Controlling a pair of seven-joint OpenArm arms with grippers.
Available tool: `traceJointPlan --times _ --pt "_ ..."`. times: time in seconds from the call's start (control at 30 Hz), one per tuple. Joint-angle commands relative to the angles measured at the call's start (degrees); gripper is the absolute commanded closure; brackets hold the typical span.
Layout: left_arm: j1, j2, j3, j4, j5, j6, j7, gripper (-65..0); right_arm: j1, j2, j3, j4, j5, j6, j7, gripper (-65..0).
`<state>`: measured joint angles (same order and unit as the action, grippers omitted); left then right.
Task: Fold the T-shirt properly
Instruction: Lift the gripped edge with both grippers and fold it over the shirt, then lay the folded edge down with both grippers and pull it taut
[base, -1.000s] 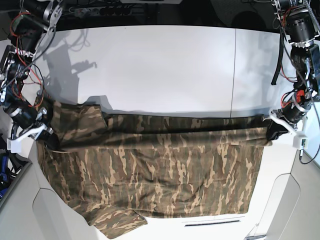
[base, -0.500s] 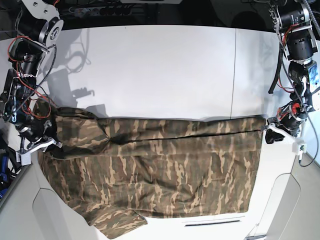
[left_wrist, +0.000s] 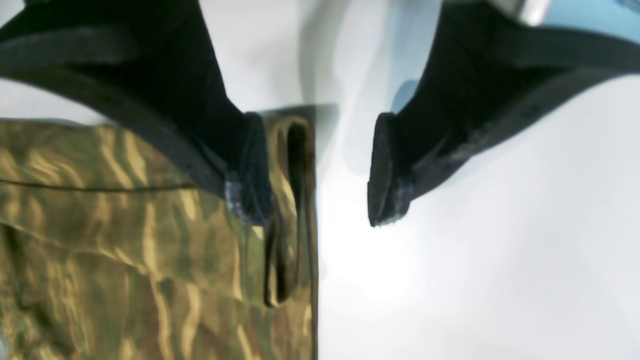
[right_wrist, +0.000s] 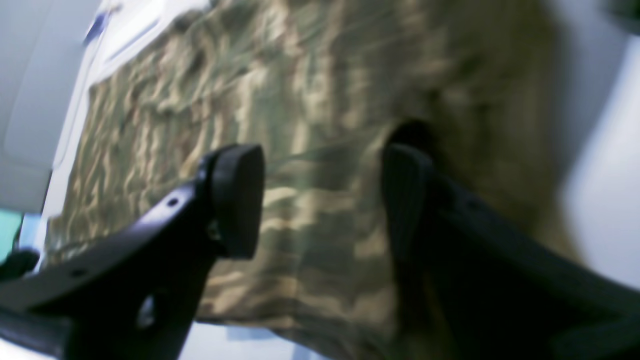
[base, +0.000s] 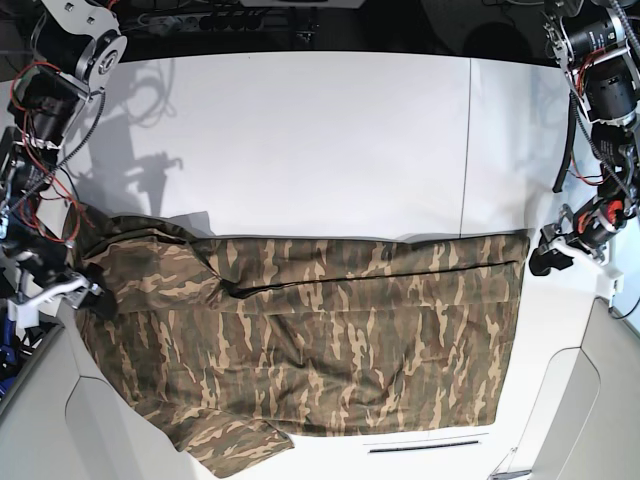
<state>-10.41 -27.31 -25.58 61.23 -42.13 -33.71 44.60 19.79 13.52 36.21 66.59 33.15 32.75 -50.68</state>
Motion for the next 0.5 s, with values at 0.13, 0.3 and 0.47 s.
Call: traceJointPlan --times 0.13,0.3,0.47 --pt "1.1 -1.1 -4.0 1.0 -5.2 -0.6 0.6 -34.4 -2.8 1.2 6.1 3.9 1.7 0.2 0.7 -37.5" --pt "3.3 -0.7 -4.0 1.0 -5.7 -0.4 0.2 -34.4 -8.6 1.7 7.9 3.9 2.7 0.3 1.6 -37.5" --pt "4.2 0.8 -4.0 0.9 -5.7 -0.4 -0.2 -34.5 -14.4 1.7 7.9 3.9 2.8 0.2 6.0 -37.5"
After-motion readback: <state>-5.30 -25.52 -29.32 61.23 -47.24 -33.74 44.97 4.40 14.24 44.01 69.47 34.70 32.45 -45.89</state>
